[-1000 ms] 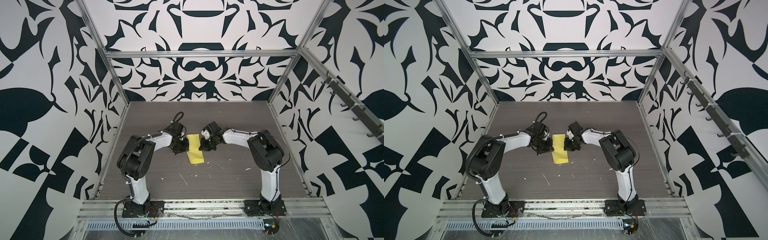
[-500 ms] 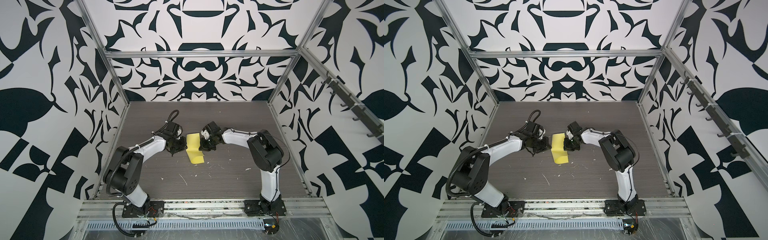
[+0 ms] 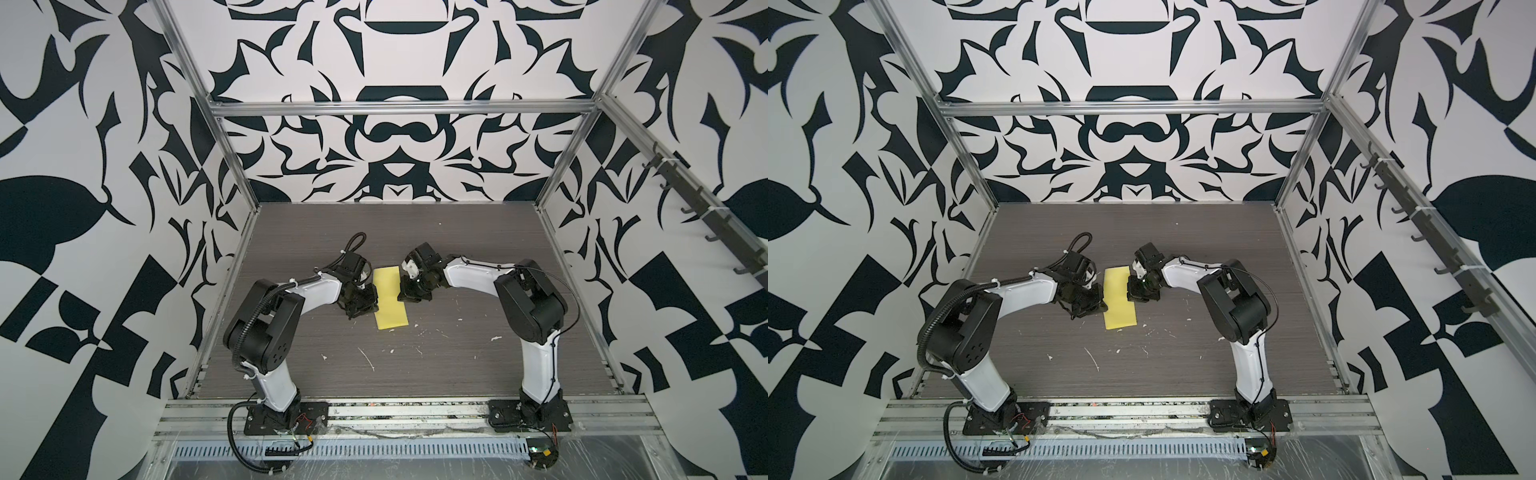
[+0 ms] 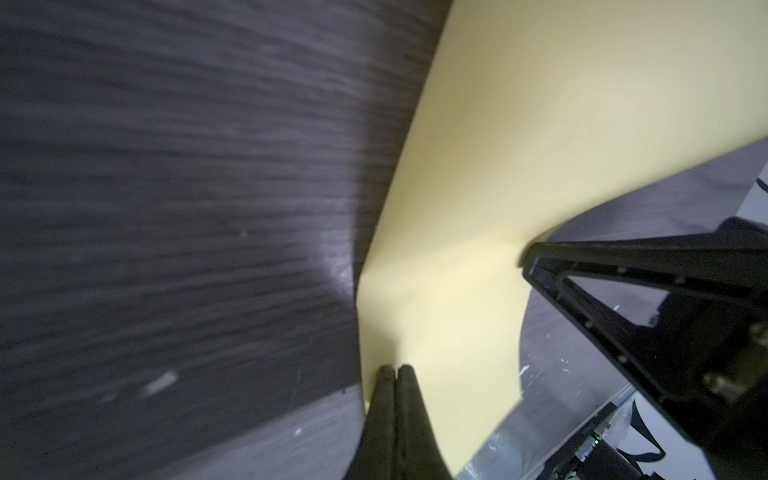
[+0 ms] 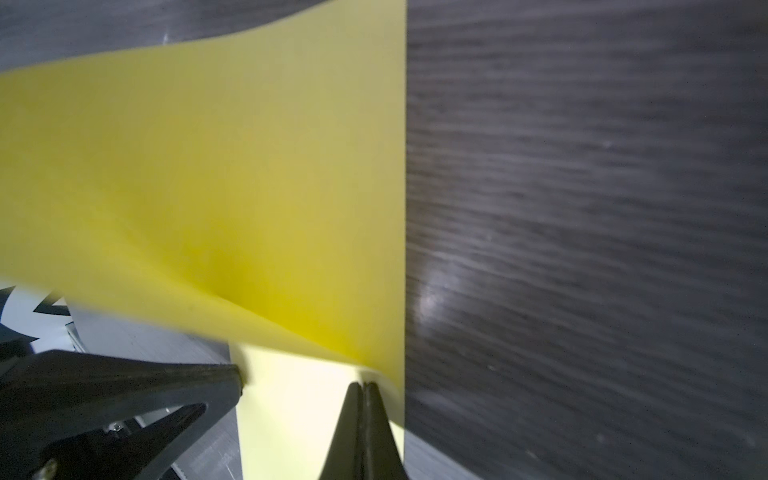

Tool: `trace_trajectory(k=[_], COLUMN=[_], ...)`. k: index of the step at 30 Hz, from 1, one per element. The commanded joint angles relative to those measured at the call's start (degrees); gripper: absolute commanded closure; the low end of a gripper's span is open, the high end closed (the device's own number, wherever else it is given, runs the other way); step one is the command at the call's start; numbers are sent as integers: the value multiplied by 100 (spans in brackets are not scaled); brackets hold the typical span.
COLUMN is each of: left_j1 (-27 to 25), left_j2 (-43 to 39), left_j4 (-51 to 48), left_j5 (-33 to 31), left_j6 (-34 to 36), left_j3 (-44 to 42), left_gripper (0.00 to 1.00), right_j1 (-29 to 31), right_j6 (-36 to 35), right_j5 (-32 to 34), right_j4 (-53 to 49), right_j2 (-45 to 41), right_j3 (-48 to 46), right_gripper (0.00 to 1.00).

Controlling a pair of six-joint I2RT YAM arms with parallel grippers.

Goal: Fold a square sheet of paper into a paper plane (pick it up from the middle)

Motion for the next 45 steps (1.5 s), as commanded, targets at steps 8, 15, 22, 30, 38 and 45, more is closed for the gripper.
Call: trace_trajectory(k=[8,15,22,30,38,45], left_j1=[91,91,81,126,129,-52], left_j2=[-537,-792,151,127,-736,-555], left_j4=[-793,341,252,-597,-128,341], left_j5=[-437,44,87,-749,-43,303], left_j6=[137,-381,-357,-168,-432,-749], left_j3=[-267,-219,196,38,-135,-146], left_gripper=[100,100,100,100,100,100], right_j1=[-18,-19,-25,-22,-19,-18], right_j6=[-102,-105,-108,-118,-139,-118], right_j5=[893,887,924,938,944,955], right_j4=[-912,-894,-904,-901,-908,-893], right_j2=[529,537,506,504,504,522], right_j3=[-193,-176,-207,-241,-236,-254], right_gripper=[100,100,100,100,100,100])
